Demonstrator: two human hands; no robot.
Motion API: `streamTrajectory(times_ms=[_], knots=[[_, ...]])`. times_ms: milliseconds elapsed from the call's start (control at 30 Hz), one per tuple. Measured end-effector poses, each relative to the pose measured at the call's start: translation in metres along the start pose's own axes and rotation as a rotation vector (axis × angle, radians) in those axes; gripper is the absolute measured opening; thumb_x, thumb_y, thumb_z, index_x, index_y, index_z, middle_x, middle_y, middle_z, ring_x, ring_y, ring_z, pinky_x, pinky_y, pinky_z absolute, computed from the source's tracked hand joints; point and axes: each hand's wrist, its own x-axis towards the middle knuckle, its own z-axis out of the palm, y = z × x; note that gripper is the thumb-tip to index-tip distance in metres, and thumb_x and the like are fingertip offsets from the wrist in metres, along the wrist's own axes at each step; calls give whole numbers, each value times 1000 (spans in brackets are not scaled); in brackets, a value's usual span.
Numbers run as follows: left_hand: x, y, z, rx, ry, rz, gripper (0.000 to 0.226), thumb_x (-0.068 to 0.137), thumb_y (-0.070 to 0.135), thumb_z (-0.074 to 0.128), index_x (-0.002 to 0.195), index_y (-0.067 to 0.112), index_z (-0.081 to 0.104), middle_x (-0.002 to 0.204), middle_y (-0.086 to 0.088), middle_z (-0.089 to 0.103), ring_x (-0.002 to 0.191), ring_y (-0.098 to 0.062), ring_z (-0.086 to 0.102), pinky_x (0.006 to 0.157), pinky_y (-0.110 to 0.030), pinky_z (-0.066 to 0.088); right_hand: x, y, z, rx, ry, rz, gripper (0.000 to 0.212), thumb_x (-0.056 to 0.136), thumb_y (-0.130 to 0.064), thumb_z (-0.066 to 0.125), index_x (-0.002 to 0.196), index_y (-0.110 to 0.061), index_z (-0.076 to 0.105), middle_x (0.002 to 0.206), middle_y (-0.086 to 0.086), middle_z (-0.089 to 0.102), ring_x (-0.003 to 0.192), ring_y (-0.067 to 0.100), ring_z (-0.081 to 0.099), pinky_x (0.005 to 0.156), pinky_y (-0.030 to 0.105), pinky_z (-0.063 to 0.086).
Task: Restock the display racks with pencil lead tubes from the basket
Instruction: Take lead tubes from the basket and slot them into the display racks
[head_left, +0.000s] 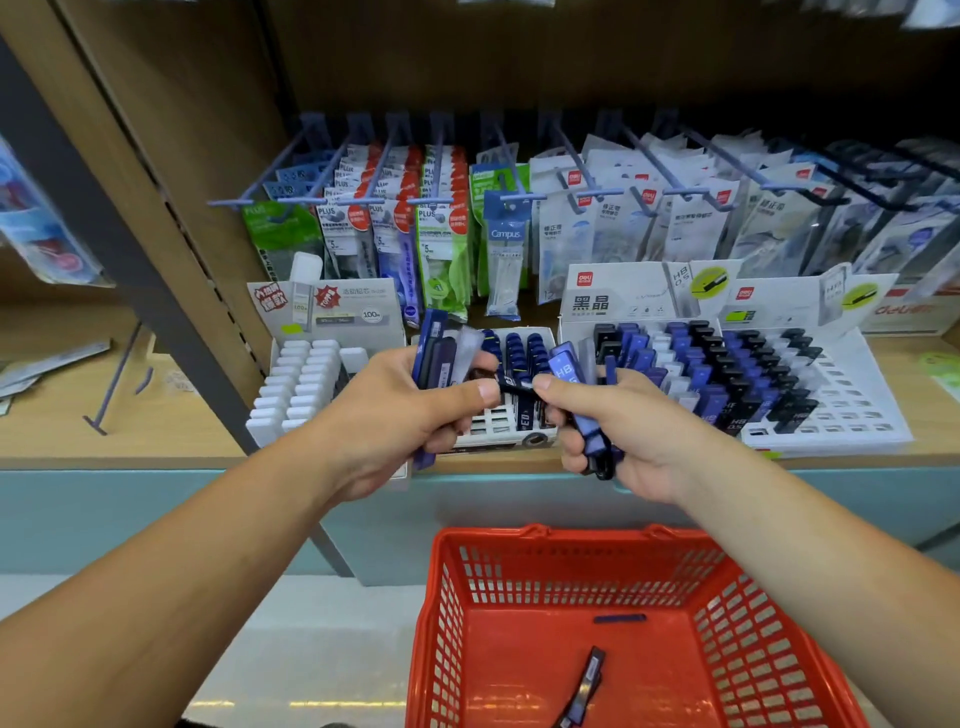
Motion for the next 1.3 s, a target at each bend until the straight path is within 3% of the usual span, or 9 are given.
streamTrajectory(times_ms=[67,200,367,533,667,767,867,1100,1300], knots=[[2,2,-5,72,33,32,13,97,18,71,104,7,70,61,-3,60,43,-12,39,42,-22,29,3,1,4,34,-22,55,23,87,-25,80,81,-13,61,68,7,54,47,16,43,47,27,39],[12,4,-16,144,195,28,28,97,30,70,81,9,64,53,3,59,38,-6,42,36,-18,29,9,5,7,-10,-16,54,26,90,-27,78,78,-11,62,72,13,56,48,18,45,47,28,40],[19,4,-23,190,203,12,13,97,20,71,94,8,68,63,-3,65,40,-4,46,37,-14,33,14,10,7,-88,-34,23,22,90,-24,78,91,-8,63,73,13,65,49,18,48,47,28,41],[28,2,-28,294,161,59,11,99,17,68,104,8,70,71,-5,70,47,-7,51,41,-19,38,22,15,15,-102,-14,-2,22,89,-22,79,93,-6,64,71,13,65,48,19,48,46,29,41],[36,1,-45,622,177,173,13,96,28,72,96,15,72,80,-17,69,64,-14,54,64,-29,46,25,10,12,-39,-4,18,20,90,-21,78,95,-7,64,71,13,65,48,19,50,45,28,43],[37,-1,-38,848,109,212,15,95,23,73,82,21,66,69,-2,61,62,-8,56,63,-22,45,23,6,5,35,-50,62,16,93,-17,74,86,-9,62,73,16,63,52,21,54,44,27,42],[44,-9,-27,992,85,255,13,94,19,73,83,18,66,83,-3,63,81,-25,60,72,-33,47,20,6,-3,68,-66,92,16,93,-18,71,90,-7,60,73,17,62,53,23,57,43,27,41],[54,-13,-19,1011,87,401,14,91,11,74,81,15,66,80,7,55,79,-22,55,72,-34,45,13,5,-12,129,-150,119,18,99,-31,63,98,-13,60,73,8,58,54,22,54,48,31,48],[59,-18,-17,1048,52,464,11,89,8,75,80,10,69,80,3,57,77,-21,55,69,-30,38,13,1,-16,199,-135,150,22,100,-40,60,93,-19,64,73,1,59,56,19,57,57,38,56]])
